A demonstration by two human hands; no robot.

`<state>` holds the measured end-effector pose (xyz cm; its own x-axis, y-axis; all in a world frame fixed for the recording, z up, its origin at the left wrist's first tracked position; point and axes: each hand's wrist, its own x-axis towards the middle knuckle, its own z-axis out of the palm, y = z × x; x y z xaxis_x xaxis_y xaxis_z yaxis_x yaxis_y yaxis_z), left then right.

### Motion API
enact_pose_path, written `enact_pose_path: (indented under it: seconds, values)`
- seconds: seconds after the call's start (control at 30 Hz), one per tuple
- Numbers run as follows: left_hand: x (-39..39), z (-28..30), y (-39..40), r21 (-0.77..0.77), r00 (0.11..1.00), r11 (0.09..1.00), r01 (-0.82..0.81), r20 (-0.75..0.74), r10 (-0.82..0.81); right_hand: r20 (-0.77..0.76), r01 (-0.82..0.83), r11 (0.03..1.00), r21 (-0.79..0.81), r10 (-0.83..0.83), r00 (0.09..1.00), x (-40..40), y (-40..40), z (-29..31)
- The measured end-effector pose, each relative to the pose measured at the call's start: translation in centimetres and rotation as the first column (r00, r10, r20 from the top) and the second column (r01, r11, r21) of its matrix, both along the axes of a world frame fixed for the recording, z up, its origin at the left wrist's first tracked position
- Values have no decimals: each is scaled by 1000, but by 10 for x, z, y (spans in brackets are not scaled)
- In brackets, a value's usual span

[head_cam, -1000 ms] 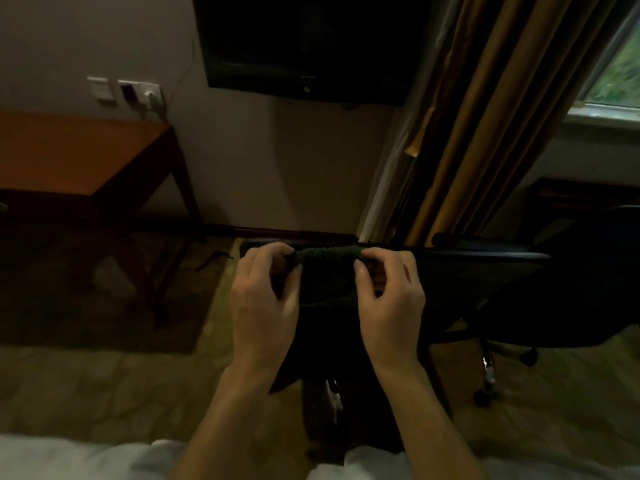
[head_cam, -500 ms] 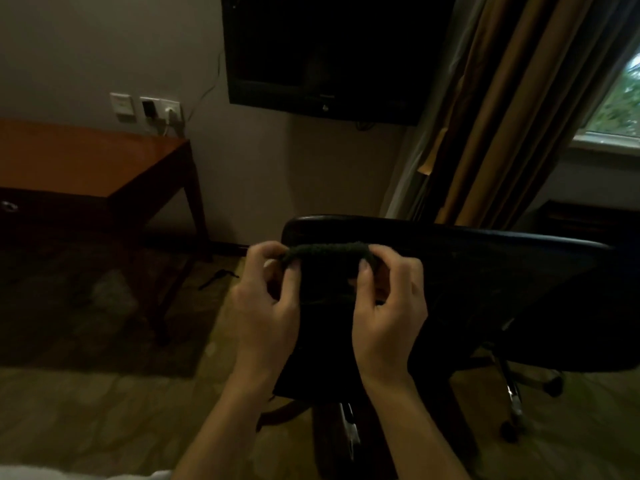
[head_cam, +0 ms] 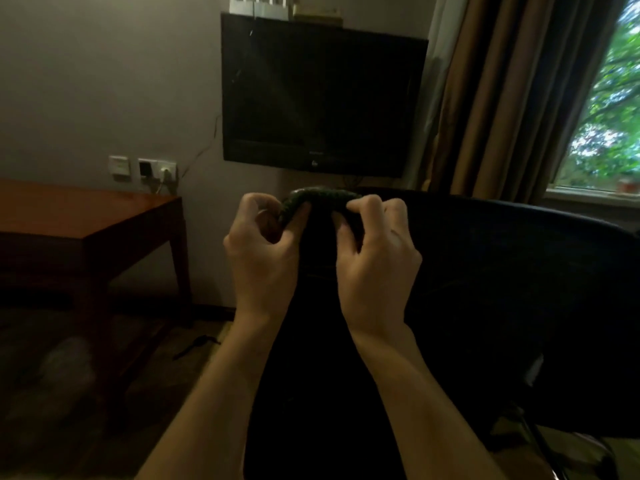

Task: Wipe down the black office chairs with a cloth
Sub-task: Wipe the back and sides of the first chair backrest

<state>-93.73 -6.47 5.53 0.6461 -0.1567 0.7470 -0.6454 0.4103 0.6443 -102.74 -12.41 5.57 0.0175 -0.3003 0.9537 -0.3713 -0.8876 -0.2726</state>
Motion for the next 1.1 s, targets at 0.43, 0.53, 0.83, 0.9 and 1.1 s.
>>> enact_pose_path:
  seconds: [0.43,0.53,0.83,0.9,1.1]
  values:
    - [13,-92,-17,30,999,999,-40,27,40,-122,-82,997,11,83,989,4,-25,-82]
    - [10,-80,-14,12,998,999,-44,54,43,-125,-120,993,0,119,985,-2,-24,-69]
    - [9,-9,-5,-139,976,990,-20,212,49,36,-12,975,-222,21,999,-10,-17,9]
    - [11,-22,-9,-119,973,991,-63,212,88,24,3,979,-202,2,1000,-4,-20,-4]
    - [24,-78,-21,-87,968,984,-156,186,170,-59,-16,998,-64,12,998,5,-27,-66]
